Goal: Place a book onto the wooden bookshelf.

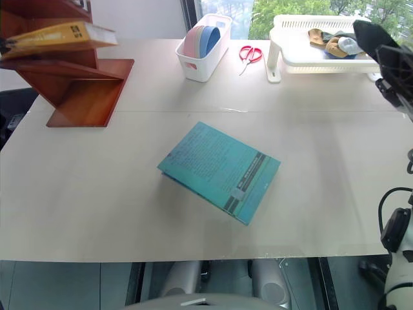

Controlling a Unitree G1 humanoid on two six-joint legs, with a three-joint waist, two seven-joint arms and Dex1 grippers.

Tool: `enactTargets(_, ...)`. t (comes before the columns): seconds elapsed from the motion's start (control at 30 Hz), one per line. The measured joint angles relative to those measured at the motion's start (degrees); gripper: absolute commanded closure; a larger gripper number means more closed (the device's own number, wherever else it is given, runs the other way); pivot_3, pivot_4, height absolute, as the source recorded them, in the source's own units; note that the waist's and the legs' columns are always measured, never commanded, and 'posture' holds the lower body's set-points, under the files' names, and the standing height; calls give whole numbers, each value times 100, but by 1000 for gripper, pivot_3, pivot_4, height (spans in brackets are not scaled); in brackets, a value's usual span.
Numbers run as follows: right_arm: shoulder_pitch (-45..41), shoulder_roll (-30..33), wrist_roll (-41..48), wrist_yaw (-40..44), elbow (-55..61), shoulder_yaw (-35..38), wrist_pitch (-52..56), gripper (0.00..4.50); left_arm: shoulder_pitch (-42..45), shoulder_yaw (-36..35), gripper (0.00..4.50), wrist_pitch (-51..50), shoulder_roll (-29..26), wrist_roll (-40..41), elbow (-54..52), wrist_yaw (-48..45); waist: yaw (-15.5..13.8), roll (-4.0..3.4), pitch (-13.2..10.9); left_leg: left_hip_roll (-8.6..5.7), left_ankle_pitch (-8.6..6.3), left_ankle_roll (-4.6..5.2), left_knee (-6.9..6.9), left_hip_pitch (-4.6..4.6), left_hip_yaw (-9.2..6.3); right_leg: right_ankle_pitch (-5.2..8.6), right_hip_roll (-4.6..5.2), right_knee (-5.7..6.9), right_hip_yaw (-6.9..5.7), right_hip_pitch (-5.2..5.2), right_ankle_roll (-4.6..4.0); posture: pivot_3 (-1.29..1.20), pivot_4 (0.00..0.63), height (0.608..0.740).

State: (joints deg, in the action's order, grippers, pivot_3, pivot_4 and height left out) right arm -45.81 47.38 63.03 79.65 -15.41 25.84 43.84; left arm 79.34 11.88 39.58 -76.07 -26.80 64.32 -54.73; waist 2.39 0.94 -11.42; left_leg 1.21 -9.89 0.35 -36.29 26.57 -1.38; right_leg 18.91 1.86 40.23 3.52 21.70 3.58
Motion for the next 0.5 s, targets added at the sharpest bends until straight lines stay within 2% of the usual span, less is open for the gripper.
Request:
enactTargets(0.2, 41, -1, 6, -104, 95, 35, 0, 0, 47, 44, 4489, -32, 5, -131, 196, 133, 17, 0, 0, 0, 0, 0, -6, 0, 0, 0, -1, 14, 0, 3, 0, 0, 150, 740)
enactTargets(0.23, 47, -3, 2, -124, 95, 35, -8, 0, 51, 44, 3534, -51, 6, -132, 205, 132, 21, 0, 0, 0, 0, 0, -7, 0, 1, 0, -1, 18, 1, 3, 0, 0, 150, 740)
enactTargets(0.27, 51, -9, -1, -134, 95, 35, -17, 0, 53, 47, 3232, -73, 6, -138, 214, 131, 23, 0, 0, 0, 0, 0, -8, -1, 1, 0, -1, 21, 1, 4, 0, 0, 150, 740)
enactTargets(0.5, 51, -52, -5, -144, 97, 34, -33, 0, 54, 230, 53, -353, -25, -569, 230, 501, 11, 0, 0, -1, 1, 0, -26, -1, -3, 0, -2, 46, 0, 5, 0, 0, 150, 740)
